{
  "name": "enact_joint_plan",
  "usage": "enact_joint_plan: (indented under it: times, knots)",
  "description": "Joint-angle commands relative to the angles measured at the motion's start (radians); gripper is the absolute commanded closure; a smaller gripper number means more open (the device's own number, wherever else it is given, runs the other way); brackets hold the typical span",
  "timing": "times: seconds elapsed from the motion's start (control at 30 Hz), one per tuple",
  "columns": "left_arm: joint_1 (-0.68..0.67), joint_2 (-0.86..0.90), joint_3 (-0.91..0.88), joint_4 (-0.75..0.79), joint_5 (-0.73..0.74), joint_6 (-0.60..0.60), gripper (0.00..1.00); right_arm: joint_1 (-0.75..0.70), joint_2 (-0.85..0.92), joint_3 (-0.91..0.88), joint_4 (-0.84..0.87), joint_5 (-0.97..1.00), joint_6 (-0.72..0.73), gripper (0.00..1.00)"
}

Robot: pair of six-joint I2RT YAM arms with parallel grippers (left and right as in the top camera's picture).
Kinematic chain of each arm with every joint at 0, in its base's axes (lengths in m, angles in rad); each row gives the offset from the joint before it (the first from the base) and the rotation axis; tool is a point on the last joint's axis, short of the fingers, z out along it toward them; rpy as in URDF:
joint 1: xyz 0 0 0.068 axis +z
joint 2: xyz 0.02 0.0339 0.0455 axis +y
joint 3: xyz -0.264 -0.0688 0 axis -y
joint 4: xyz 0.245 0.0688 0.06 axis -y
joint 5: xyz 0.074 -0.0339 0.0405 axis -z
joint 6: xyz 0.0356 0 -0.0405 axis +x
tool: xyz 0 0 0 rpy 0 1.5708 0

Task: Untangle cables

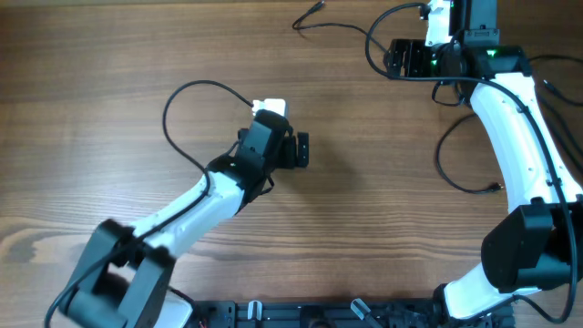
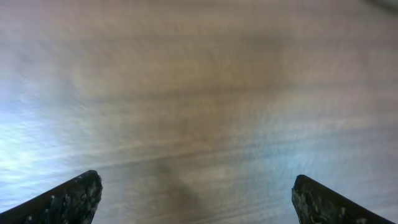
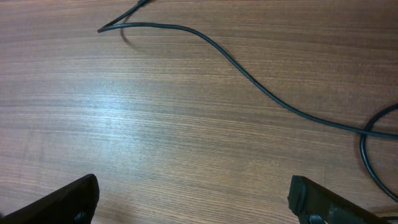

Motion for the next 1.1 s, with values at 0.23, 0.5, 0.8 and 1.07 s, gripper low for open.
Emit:
enact_joint_plan:
  times: [0.23, 0.5, 0.8, 1.07]
  knots:
    - [0.206, -0.694, -0.379, 0.321, -0.065, 0.002, 0.0, 0.001, -0.018, -0.008, 0.003, 0.013, 0.014, 0.0]
    - [0.506, -1.302, -0.71, 0.38, 0.137, 0.051, 0.0, 0.0, -0.018, -0.008, 0.003, 0.013, 0.014, 0.0]
    - [0.582, -1.513, -0.813, 0.107, 0.174, 0.049, 0.0, 0.001, -0.018, -0.008, 0.003, 0.013, 0.014, 0.0]
    - [0.582, -1.571, -0.813, -0.042, 0.172, 0.051, 0.0, 0.001, -0.018, -0.008, 0.003, 0.013, 0.014, 0.0]
